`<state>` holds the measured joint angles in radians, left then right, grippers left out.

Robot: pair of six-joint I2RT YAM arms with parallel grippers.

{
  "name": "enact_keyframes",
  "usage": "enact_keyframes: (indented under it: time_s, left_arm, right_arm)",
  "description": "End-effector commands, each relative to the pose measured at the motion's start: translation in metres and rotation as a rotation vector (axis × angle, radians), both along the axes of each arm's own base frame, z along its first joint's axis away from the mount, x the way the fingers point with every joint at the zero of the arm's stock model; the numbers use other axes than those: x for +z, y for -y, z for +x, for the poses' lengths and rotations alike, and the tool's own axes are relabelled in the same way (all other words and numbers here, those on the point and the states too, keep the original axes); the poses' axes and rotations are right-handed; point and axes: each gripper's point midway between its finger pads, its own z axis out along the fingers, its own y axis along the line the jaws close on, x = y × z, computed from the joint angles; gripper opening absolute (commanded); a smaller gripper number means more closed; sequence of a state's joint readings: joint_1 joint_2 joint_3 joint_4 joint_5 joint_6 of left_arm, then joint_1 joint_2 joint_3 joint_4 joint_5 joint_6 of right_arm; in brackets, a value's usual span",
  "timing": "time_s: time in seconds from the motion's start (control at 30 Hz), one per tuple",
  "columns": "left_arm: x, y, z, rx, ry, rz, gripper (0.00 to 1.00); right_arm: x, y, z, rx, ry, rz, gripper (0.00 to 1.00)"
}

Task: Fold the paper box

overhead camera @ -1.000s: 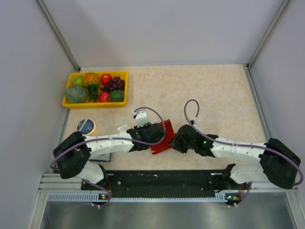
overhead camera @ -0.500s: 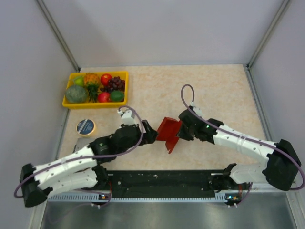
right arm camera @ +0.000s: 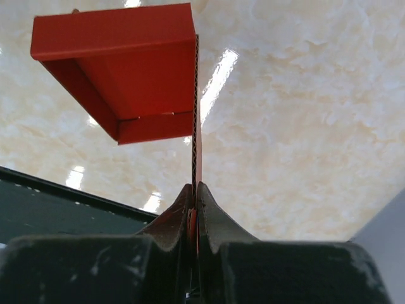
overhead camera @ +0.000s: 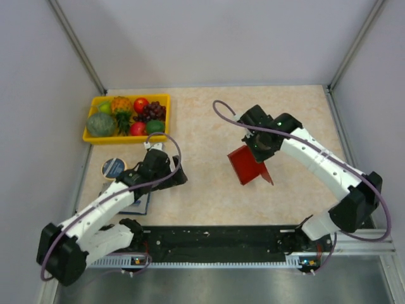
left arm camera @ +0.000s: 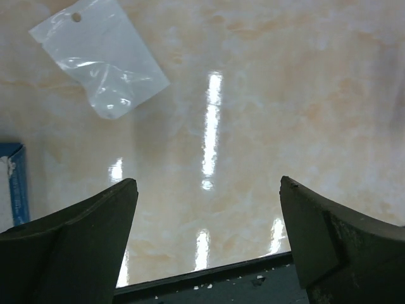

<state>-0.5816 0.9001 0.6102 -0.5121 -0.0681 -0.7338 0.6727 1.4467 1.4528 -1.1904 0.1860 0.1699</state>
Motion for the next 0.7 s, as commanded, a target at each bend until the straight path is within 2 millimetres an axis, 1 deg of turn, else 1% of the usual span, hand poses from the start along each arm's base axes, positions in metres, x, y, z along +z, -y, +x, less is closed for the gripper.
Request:
enact_keyframes:
  time_s: [0.0,0.03,0.07,0.13,0.17,0.2,0.23,0.27,0.3,0.37,0.4,0.47,0.5,0.53,0.57,0.6,0.63,0.67]
  left_arm:
    - [-0.003,-0.018,0.022,0.101,-0.147,0.097,0.98]
    - [-0.018,-0.026,0.018,0.127,-0.24,0.146,0.98]
    - [-0.013,-0.033,0.027,0.186,-0.251,0.144,0.98]
    - [-0.024,-0.043,0.028,0.248,-0.331,0.189,0.98]
    - [-0.021,-0.044,0.032,0.276,-0.342,0.176,0.98]
    - [-0.023,-0.045,0.035,0.299,-0.355,0.177,0.98]
    - [-0.024,-0.047,0.037,0.325,-0.36,0.171,0.98]
    - [-0.022,-0.048,0.043,0.359,-0.357,0.162,0.98]
    - [-0.025,-0.048,0.045,0.377,-0.372,0.168,0.98]
    - [-0.027,-0.044,0.045,0.396,-0.409,0.153,0.98]
    - [-0.032,-0.044,0.044,0.404,-0.433,0.164,0.97]
    - [-0.034,-0.045,0.047,0.407,-0.422,0.168,0.94]
    - [-0.033,-0.045,0.056,0.416,-0.382,0.151,0.93]
    - [-0.034,-0.046,0.058,0.422,-0.378,0.127,0.92]
    - [-0.04,-0.044,0.055,0.408,-0.383,0.111,0.91]
    - [-0.042,-0.044,0.057,0.421,-0.377,0.104,0.91]
    - [-0.047,-0.047,0.053,0.443,-0.396,0.117,0.91]
    - [-0.05,-0.05,0.052,0.481,-0.414,0.124,0.91]
  right_arm:
    - [-0.009,-0.005,-0.004,0.27,-0.06,-0.194,0.0]
    - [-0.012,-0.007,-0.003,0.331,-0.066,-0.235,0.0]
    - [-0.02,-0.007,0.004,0.339,-0.064,-0.3,0.0]
    - [-0.02,-0.016,0.012,0.355,-0.06,-0.307,0.0]
    - [-0.021,-0.019,0.017,0.358,-0.048,-0.313,0.0]
    - [-0.025,-0.024,0.023,0.382,-0.049,-0.334,0.02]
    - [-0.026,-0.027,0.025,0.395,-0.041,-0.345,0.05]
    - [-0.024,-0.034,0.03,0.401,-0.03,-0.332,0.06]
    - [-0.031,-0.038,0.032,0.41,-0.047,-0.34,0.07]
    - [-0.033,-0.046,0.034,0.423,-0.049,-0.329,0.1]
    - [-0.036,-0.049,0.035,0.429,-0.052,-0.324,0.17]
    - [-0.036,-0.056,0.035,0.425,-0.046,-0.298,0.27]
    - [-0.035,-0.059,0.036,0.402,-0.035,-0.276,0.32]
    - [-0.026,-0.062,0.038,0.382,-0.006,-0.247,0.4]
    - [-0.013,-0.061,0.045,0.341,0.051,-0.238,0.45]
    - [-0.001,-0.061,0.047,0.29,0.087,-0.205,0.51]
    - [0.022,-0.053,0.05,0.242,0.159,-0.19,0.54]
    - [0.042,-0.05,0.053,0.204,0.215,-0.164,0.56]
